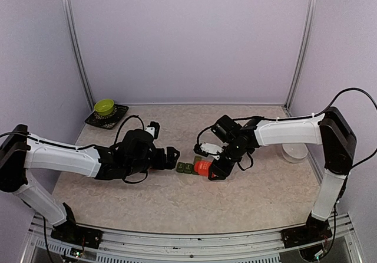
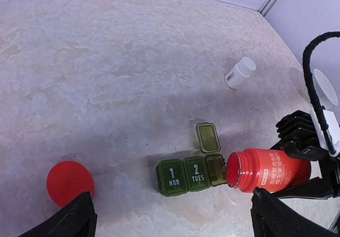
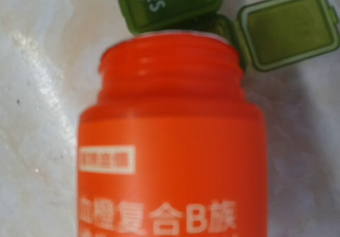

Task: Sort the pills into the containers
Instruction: Pour the pill into the compartment of the pill container.

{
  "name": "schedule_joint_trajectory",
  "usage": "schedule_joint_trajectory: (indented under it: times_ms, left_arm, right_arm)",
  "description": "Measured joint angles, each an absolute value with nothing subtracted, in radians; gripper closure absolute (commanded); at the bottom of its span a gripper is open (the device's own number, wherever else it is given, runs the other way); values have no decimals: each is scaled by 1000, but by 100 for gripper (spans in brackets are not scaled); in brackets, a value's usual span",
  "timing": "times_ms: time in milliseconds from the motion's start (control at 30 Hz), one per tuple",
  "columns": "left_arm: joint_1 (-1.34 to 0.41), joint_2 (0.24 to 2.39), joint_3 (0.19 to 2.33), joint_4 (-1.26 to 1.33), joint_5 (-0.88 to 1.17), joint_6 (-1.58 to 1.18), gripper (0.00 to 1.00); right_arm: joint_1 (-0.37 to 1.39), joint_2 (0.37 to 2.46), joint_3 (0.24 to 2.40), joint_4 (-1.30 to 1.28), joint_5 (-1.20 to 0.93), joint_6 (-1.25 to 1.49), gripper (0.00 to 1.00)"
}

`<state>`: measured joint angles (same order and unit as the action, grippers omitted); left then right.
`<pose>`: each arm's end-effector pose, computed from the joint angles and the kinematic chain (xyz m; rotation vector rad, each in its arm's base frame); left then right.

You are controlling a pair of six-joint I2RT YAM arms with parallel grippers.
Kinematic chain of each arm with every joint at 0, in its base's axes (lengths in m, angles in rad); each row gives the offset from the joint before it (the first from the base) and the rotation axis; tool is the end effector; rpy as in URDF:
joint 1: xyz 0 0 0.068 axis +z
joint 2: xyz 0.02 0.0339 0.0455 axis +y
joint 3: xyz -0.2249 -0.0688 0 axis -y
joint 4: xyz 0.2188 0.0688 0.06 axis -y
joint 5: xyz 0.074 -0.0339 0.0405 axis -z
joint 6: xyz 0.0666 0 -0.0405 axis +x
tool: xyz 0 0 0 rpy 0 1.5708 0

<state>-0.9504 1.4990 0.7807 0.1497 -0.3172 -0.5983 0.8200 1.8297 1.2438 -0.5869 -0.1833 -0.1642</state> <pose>0.2051 -0.2514 0.1651 0.1916 2.1547 -0.5790 0.2279 0.2621 0.1313 -1.3652 2.4370 0.4244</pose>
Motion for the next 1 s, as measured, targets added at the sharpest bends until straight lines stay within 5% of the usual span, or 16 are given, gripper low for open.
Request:
schedule_joint_trajectory:
  times_ms: [1000]
  left_arm:
    - [-951,1499,775,149,-318,-598,1]
  right_arm:
    - [847,1904,1385,-744,-94,-163,100]
